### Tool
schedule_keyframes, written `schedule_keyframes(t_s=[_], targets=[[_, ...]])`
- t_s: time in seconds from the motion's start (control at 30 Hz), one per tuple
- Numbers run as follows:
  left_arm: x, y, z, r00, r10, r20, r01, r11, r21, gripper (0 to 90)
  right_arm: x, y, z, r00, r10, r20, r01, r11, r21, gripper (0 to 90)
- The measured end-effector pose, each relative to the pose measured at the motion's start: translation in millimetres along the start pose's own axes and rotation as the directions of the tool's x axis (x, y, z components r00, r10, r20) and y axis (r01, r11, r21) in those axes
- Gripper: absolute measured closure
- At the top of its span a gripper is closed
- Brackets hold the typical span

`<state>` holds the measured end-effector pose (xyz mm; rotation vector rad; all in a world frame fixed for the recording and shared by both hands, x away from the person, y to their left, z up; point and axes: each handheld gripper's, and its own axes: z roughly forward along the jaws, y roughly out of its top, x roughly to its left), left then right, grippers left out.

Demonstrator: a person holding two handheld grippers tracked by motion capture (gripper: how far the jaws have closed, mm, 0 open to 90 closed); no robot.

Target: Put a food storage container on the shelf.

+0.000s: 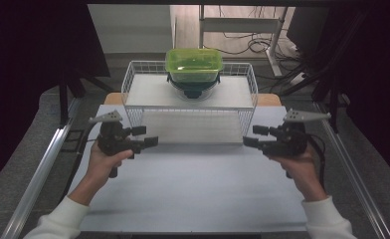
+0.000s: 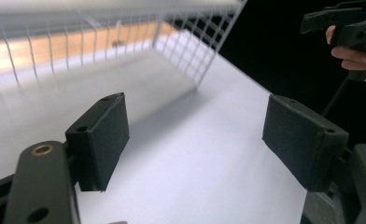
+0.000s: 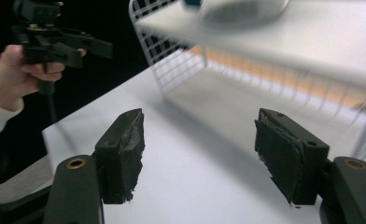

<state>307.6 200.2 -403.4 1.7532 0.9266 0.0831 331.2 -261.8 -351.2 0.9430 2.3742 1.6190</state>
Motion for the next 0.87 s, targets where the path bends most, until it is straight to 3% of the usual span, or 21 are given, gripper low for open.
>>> schedule_keyframes(t_s=[0.07, 0.13, 0.3, 0.37, 0.5, 0.67, 0.87], targets=[[-1.7, -13.2, 1.9, 1.0, 0.007, -0.007, -0.007, 0.9996, 0.028, 22.4, 2.2, -18.1, 1.9, 0.9998, 0.02, -0.002, -0.02, 1.0, 0.015, 32.6], [-4.0, -25.4, 3.6, 0.9997, 0.012, -0.023, -0.011, 0.9989, 0.045, 22.7, 3.6, -32.5, 5.6, 0.9996, 0.027, 0.001, -0.027, 0.997, 0.069, 32.0], [-6.4, -46.3, 10.2, 0.9997, 0.011, -0.023, -0.01, 0.9971, 0.076, 23.0, 4.8, -55.7, 9.2, 0.9993, 0.024, 0.03, -0.027, 0.992, 0.121, 32.0], [-7.0, -50.0, 13.2, 0.9995, 0.014, -0.027, -0.011, 0.995, 0.1, 22.9, 2.8, -64.9, 12.2, 0.999, 0.026, 0.037, -0.031, 0.989, 0.143, 32.0], [-9.7, -51.5, 13.5, 0.9991, 0.017, -0.039, -0.014, 0.9952, 0.097, 22.9, 1.4, -77.2, 19.6, 0.9983, 0.013, 0.056, -0.024, 0.981, 0.194, 31.6], [-10.0, -54.8, 15.0, 0.9979, 0.033, -0.055, -0.027, 0.9932, 0.114, 22.8, 1.5, -76.9, 18.3, 0.9982, 0.021, 0.057, -0.031, 0.983, 0.18, 31.3], [-7.1, -58.3, 18.1, 0.9984, 0.02, -0.052, -0.014, 0.9914, 0.13, 22.1, -1.6, -79.6, 17.4, 0.9974, 0.05, 0.051, -0.058, 0.986, 0.159, 25.4]])
